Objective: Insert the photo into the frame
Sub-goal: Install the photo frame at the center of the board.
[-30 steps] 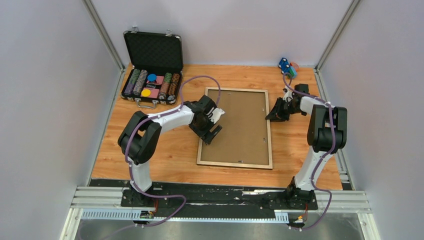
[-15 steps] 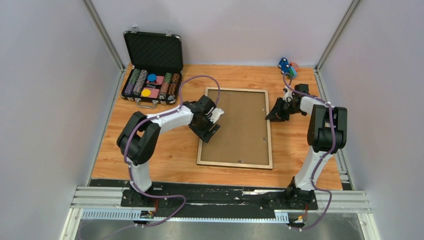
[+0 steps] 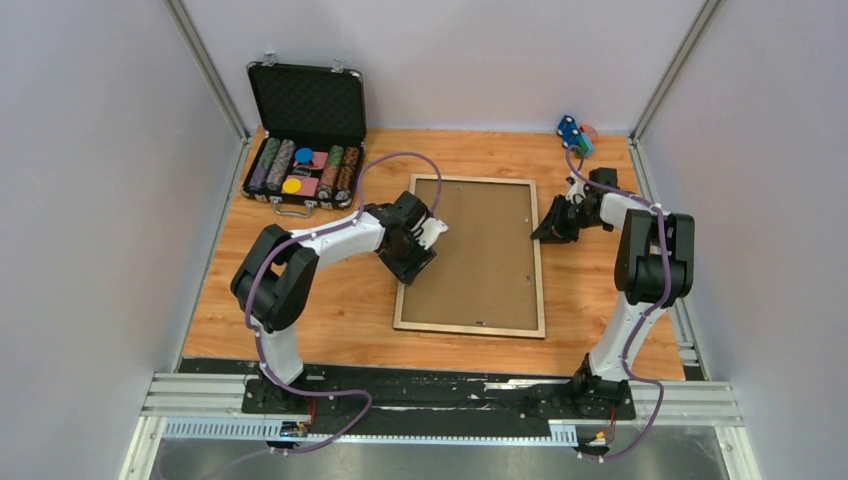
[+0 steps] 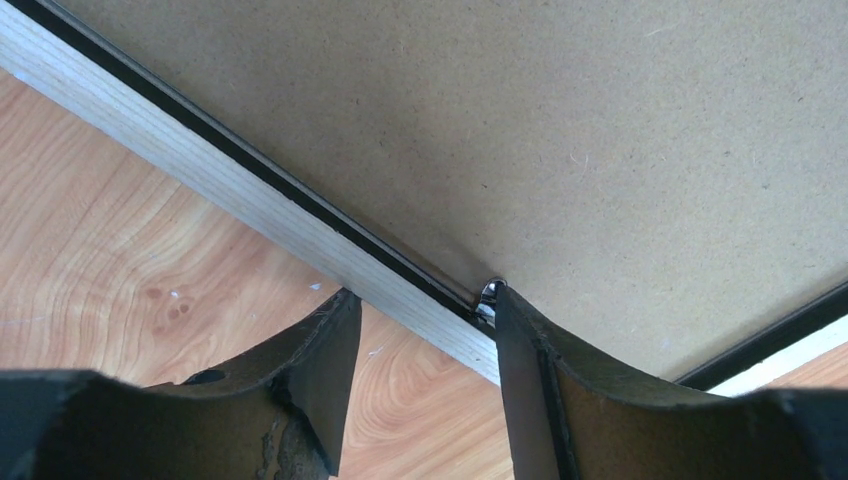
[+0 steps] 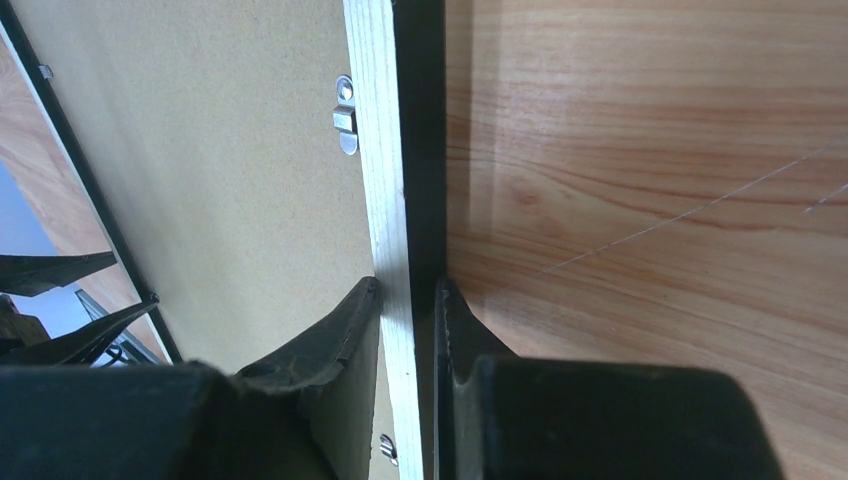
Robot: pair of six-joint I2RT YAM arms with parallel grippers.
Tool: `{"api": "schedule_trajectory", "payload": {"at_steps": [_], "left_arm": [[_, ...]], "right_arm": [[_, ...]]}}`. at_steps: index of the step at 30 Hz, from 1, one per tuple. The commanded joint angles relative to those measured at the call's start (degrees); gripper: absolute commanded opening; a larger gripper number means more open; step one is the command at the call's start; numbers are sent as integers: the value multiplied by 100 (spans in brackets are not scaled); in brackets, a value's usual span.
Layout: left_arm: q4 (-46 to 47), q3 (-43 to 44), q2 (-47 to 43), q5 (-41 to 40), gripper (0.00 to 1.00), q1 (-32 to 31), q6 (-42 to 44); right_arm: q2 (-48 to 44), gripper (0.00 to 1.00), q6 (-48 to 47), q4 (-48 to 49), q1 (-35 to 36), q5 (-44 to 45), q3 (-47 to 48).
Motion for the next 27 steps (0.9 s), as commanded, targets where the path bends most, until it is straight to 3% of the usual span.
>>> {"api": "schedule_trajectory", "payload": {"at_steps": [1, 8, 12, 16, 18, 27], "left_arm": [[-204, -169, -51, 202, 57, -87, 240], [-249, -144, -100, 200, 52, -87, 312], [-321, 10, -168, 211, 69, -87, 254], [-310, 203, -330, 19, 93, -56, 114], [-288, 340, -381, -100, 98, -4, 28], [-264, 1409, 241, -354, 98, 689, -458]], "right_arm": [[208, 0, -5, 270, -54, 495, -142], [217, 0, -22, 267, -54, 480, -152], [150, 0, -71, 262, -54, 459, -167], [-6, 0, -161, 250, -54, 457, -184], [-82, 1, -189, 254, -54, 425, -186], [-176, 0, -242, 205, -24, 337, -177]]}}
